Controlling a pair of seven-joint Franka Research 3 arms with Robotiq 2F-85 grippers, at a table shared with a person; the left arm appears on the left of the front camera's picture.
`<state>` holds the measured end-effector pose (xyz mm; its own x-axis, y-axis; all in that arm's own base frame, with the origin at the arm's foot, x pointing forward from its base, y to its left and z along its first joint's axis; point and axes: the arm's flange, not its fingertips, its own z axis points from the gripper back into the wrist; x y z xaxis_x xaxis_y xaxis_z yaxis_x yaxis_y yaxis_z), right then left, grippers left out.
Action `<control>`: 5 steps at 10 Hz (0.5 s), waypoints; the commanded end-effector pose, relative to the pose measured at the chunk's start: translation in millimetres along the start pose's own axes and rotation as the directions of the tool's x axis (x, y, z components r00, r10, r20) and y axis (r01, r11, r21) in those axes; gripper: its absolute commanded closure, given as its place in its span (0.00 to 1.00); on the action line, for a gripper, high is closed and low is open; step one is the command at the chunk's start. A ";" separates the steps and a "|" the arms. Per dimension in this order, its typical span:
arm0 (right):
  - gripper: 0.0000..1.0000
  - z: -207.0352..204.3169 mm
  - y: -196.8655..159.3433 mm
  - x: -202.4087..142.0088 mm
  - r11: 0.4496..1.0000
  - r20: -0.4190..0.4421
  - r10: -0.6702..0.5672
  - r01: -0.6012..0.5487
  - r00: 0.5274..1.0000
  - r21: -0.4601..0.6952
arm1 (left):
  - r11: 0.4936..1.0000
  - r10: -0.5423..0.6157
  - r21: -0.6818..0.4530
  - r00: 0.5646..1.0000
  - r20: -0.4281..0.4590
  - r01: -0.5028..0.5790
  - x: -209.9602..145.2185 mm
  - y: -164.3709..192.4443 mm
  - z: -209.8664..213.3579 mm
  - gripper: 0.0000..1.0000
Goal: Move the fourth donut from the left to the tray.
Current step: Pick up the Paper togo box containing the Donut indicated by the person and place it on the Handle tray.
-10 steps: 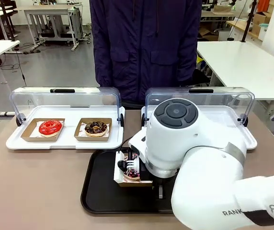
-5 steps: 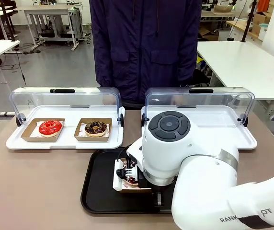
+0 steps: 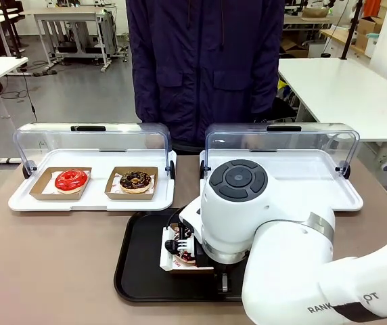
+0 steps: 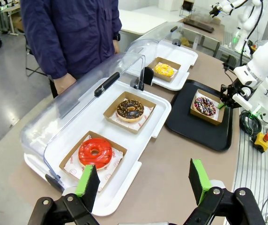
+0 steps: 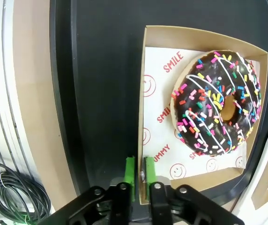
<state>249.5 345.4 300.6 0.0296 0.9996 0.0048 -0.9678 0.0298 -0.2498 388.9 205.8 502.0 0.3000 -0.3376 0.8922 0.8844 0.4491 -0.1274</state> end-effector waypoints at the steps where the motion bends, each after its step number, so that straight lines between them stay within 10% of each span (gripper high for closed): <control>1: 0.00 -1.6 16.3 -26.0 1.000 0.013 -0.015 0.015 1.000 -0.010 | 1.000 -0.006 -0.003 1.000 0.007 0.006 1.6 -1.6 -0.1 0.00; 3: 0.00 7.9 16.4 -28.0 1.000 0.000 -0.011 0.011 1.000 0.007 | 1.000 -0.006 -0.003 1.000 0.007 0.006 1.6 -1.6 -0.1 0.00; 4: 0.17 15.1 15.8 -29.1 1.000 0.007 -0.014 0.014 1.000 0.013 | 1.000 -0.006 -0.003 1.000 0.007 0.006 1.6 -1.6 -0.1 0.00; 5: 0.07 24.1 14.9 -31.4 1.000 0.015 -0.013 0.013 1.000 0.000 | 1.000 -0.006 -0.003 1.000 0.007 0.006 1.6 -1.6 -0.1 0.00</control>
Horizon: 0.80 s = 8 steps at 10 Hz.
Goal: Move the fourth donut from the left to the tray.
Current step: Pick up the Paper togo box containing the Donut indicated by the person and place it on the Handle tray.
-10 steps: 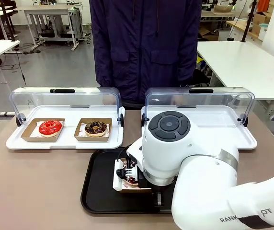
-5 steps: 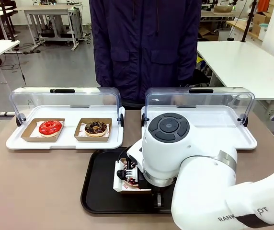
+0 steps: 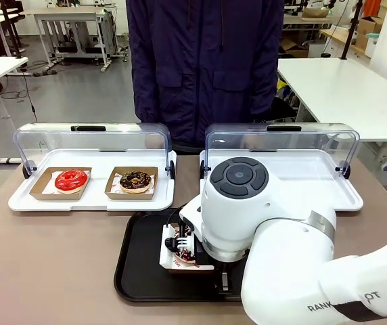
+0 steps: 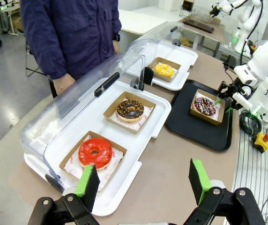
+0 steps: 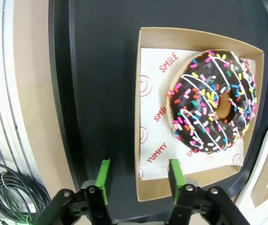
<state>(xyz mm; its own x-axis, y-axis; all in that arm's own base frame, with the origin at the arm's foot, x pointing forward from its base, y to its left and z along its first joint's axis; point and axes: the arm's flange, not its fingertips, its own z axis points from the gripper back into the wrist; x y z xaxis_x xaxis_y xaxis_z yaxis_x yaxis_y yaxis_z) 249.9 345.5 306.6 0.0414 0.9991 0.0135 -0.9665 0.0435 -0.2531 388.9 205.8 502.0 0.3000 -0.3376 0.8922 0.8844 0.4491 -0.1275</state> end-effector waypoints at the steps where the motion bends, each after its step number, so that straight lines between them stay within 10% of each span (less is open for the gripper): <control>1: 0.00 26.8 16.2 -33.5 1.000 0.021 0.002 -0.002 1.000 -0.003 | 1.000 -0.006 -0.003 1.000 0.007 0.006 1.6 -1.6 -0.1 0.00; 8: 0.00 72.9 9.6 -42.9 0.997 0.075 0.071 -0.071 0.995 0.001 | 1.000 -0.006 -0.003 1.000 0.007 0.006 1.6 -1.6 -0.1 0.00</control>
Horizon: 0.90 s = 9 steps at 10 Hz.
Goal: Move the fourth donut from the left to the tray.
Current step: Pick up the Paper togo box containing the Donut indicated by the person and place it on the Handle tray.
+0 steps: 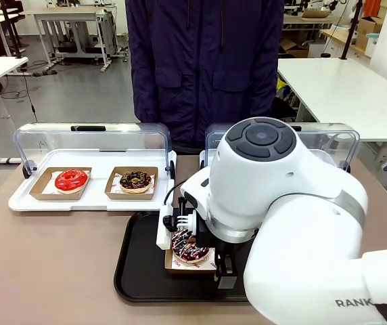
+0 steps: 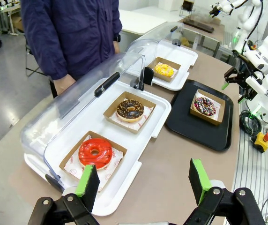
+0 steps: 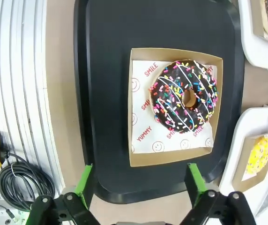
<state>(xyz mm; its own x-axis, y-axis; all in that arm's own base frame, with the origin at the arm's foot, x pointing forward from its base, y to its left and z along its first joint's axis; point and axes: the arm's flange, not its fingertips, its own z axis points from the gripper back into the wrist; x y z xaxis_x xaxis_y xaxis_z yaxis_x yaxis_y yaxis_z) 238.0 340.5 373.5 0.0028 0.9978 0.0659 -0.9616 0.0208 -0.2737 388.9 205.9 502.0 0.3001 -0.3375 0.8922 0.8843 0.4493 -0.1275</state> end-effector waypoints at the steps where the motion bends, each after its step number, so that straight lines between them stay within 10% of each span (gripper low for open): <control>1: 0.00 -5.4 1.6 1.8 1.000 -0.004 -0.023 0.023 1.000 -0.002 | 1.000 -0.006 -0.003 1.000 0.007 0.006 1.6 -1.6 -0.2 0.00; 9: 0.00 -5.4 1.6 1.8 1.000 -0.004 -0.023 0.023 1.000 -0.002 | 1.000 -0.006 -0.003 1.000 0.007 0.006 1.6 -1.6 -0.2 0.00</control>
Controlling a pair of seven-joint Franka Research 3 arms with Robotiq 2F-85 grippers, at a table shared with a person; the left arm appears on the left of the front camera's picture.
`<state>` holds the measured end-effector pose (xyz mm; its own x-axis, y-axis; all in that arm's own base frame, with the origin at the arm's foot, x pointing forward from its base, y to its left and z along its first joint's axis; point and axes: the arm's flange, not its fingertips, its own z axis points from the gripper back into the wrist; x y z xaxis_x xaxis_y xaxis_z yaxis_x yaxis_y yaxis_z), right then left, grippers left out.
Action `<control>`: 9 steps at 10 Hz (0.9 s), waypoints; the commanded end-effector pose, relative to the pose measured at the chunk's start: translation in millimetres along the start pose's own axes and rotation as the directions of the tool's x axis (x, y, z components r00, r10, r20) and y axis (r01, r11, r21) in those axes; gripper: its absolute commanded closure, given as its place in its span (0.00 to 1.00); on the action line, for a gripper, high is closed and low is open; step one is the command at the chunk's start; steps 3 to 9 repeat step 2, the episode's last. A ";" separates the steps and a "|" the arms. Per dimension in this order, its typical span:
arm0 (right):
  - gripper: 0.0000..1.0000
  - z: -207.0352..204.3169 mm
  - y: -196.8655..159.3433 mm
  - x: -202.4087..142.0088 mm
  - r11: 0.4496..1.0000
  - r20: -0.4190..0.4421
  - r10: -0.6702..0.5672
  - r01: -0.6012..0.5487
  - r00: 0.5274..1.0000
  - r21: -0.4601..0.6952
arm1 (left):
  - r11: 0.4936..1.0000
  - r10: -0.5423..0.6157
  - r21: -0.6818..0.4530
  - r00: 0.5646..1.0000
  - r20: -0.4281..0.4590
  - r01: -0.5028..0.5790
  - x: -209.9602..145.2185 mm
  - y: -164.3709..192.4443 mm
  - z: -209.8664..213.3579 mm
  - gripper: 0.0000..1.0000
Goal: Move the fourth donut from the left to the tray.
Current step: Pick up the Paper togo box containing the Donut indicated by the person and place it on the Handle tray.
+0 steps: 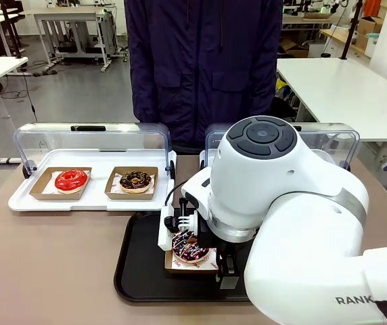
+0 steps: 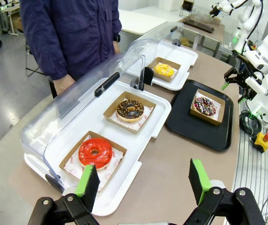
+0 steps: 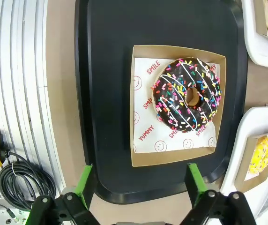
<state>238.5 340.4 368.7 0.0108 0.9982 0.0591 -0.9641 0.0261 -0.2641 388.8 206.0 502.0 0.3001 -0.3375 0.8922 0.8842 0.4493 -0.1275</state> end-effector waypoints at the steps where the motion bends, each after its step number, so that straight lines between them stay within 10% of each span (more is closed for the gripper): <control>1: 0.00 -0.7 0.7 2.3 1.000 0.005 -0.018 0.018 1.000 -0.012 | 1.000 -0.006 -0.003 1.000 0.007 0.006 1.6 -1.6 -0.3 0.00; 9: 0.00 -0.7 0.7 2.3 1.000 0.005 -0.018 0.018 1.000 -0.012 | 1.000 -0.006 -0.003 1.000 0.007 0.006 1.6 -1.6 -0.3 0.00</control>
